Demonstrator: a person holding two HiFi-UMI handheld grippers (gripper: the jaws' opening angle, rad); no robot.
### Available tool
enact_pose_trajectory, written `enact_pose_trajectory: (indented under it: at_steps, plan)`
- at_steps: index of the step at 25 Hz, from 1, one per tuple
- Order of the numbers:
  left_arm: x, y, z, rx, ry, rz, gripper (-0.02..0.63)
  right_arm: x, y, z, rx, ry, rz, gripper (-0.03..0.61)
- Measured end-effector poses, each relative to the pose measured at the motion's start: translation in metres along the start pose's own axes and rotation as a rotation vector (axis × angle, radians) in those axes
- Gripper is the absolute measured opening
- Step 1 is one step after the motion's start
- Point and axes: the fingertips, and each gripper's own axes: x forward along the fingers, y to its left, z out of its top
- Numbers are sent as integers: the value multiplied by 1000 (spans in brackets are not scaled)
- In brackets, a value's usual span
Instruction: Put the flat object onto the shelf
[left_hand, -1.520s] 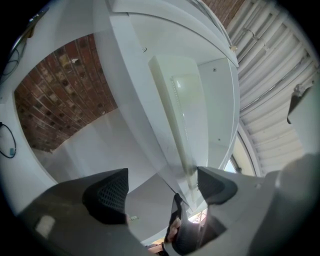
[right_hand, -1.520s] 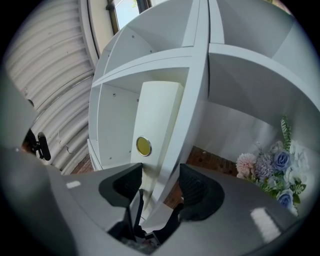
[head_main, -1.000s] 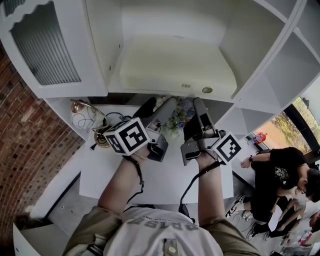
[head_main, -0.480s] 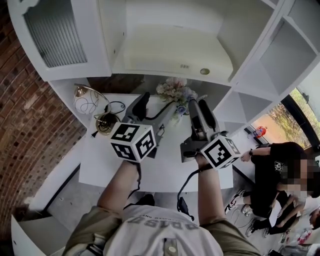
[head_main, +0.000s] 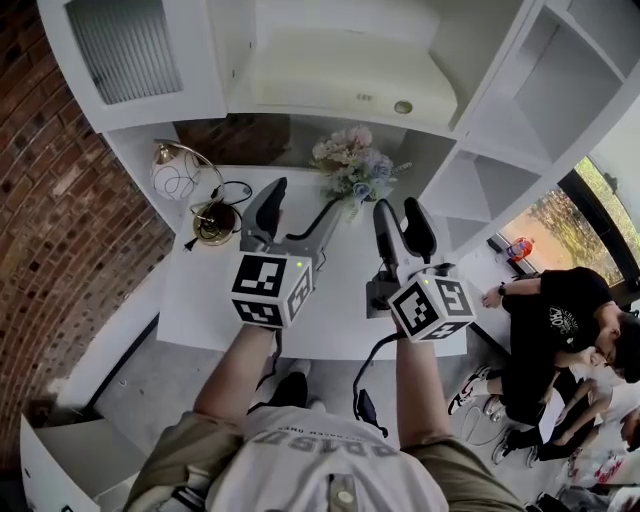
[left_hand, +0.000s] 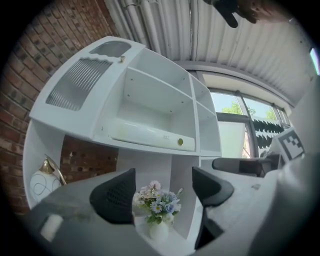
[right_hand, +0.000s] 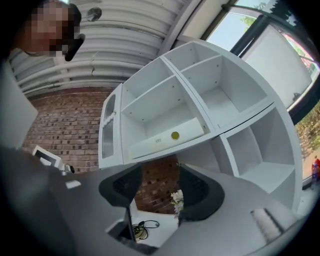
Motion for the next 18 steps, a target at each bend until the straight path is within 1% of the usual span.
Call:
enact_pose_trajectory:
  at_steps: [3,8,10,15,18]
  plan:
    - [-14,-4,-3,12,4,18,371,-14,4,-3,-26,8,-8,238]
    - [-40,-12,-5,27,3,47,345,-35,14,-10,-60,25,-8,234]
    - [-49,-14,-4,42,-1,61,331,-43,18,-11,-80,30,-9,214]
    - [-71,-21,0,81,-21,96,291,-61,28,-11,-132,31,-9,197]
    - [-82,-27,2,97,-32,110,263,-72,31,-11,-154,32,-13,174]
